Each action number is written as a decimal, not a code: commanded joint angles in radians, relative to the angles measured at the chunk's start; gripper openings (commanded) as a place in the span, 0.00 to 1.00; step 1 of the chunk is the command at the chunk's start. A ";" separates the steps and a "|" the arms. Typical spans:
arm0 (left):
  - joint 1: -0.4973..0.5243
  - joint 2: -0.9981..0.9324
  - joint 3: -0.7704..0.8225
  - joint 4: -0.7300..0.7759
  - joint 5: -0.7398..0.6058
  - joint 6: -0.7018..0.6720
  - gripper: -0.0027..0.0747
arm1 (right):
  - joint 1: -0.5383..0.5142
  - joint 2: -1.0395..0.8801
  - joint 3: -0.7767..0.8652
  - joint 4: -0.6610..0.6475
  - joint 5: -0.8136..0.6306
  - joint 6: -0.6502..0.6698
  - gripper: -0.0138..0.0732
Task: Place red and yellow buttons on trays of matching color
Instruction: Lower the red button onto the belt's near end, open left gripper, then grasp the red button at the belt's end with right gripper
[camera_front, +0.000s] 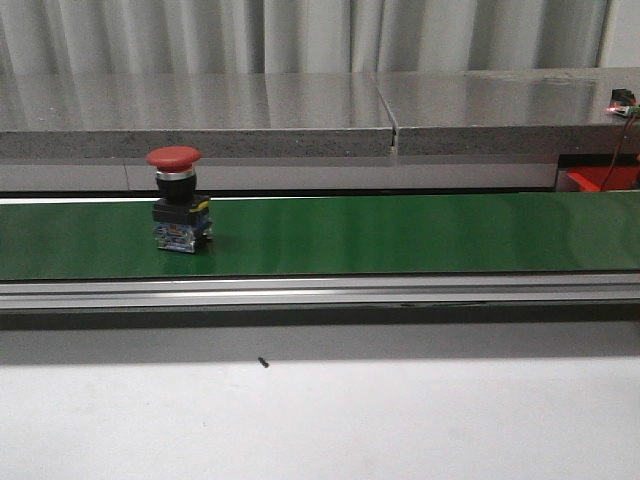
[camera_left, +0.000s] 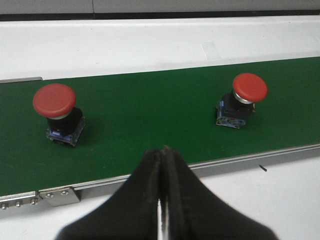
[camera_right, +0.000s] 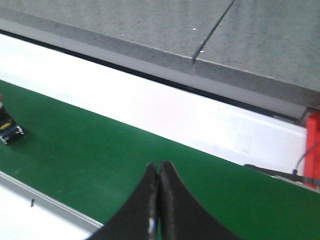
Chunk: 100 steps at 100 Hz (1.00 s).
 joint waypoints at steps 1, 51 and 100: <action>-0.010 -0.080 0.002 -0.027 -0.032 -0.006 0.01 | 0.032 0.061 -0.092 0.008 0.011 -0.015 0.08; -0.010 -0.269 0.059 -0.024 0.010 -0.006 0.01 | 0.247 0.428 -0.320 0.010 0.136 -0.007 0.34; -0.010 -0.269 0.059 -0.024 0.024 -0.006 0.01 | 0.406 0.710 -0.545 0.009 0.157 -0.008 0.78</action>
